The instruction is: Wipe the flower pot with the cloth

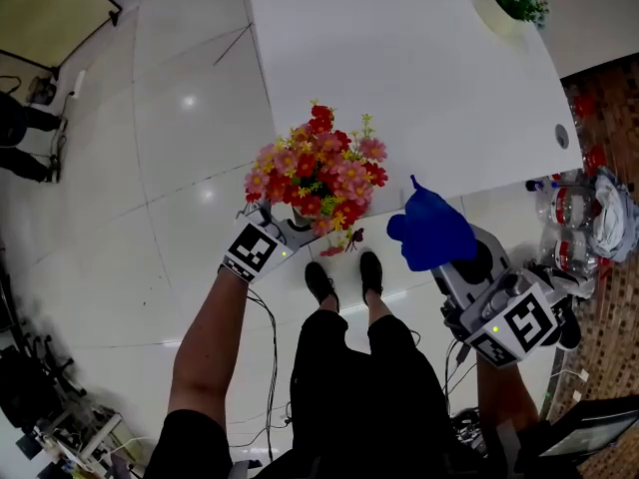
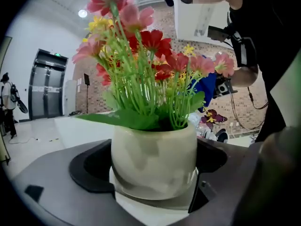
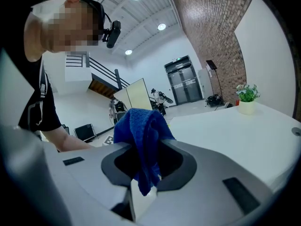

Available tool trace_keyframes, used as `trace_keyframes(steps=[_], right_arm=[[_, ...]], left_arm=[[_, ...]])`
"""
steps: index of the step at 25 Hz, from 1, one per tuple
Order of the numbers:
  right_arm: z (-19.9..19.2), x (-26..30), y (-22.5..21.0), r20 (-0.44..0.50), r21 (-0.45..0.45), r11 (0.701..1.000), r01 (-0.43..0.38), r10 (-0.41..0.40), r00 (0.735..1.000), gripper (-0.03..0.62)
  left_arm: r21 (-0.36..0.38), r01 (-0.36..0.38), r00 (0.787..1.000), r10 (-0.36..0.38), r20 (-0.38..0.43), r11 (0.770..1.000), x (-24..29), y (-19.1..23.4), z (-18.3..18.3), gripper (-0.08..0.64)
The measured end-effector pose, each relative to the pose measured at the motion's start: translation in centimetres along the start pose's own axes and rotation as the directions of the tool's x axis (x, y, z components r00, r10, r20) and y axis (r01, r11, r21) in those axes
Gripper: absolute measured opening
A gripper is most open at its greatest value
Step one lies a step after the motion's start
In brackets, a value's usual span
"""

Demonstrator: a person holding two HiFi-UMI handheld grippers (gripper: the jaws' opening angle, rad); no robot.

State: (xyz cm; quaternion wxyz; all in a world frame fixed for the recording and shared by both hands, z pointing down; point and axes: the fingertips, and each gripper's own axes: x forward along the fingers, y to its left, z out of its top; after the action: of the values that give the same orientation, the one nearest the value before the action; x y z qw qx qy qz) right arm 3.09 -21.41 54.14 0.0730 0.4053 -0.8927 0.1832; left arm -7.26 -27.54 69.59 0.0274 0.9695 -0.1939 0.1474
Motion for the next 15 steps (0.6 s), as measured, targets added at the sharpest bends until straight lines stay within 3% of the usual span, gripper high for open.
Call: trace_keyframes(steps=[4,9,15], right_arm=[[-0.4,0.0,-0.3,0.009,0.031,1.000,-0.007,0.006,1.000,0.060],[-1.6,-0.3,-0.7,-0.018,-0.001,1.000,0.004,-0.004,1.000,0.060],[-0.9,-0.1,-0.3,-0.022,-0.026,1.000,-0.004,0.004,1.000,0.060]], left_arm=[[-0.033,-0.004,1.000,0.004,0.020,0.999,0.5,-0.1,0.3,0.518],[-0.113,-0.004,0.998,0.012,0.066,0.994,-0.4,0.3,2.1,0.517],[-0.141,0.026,0.996,-0.015,0.084,0.990,-1.4,-0.1,3.5,0.514]])
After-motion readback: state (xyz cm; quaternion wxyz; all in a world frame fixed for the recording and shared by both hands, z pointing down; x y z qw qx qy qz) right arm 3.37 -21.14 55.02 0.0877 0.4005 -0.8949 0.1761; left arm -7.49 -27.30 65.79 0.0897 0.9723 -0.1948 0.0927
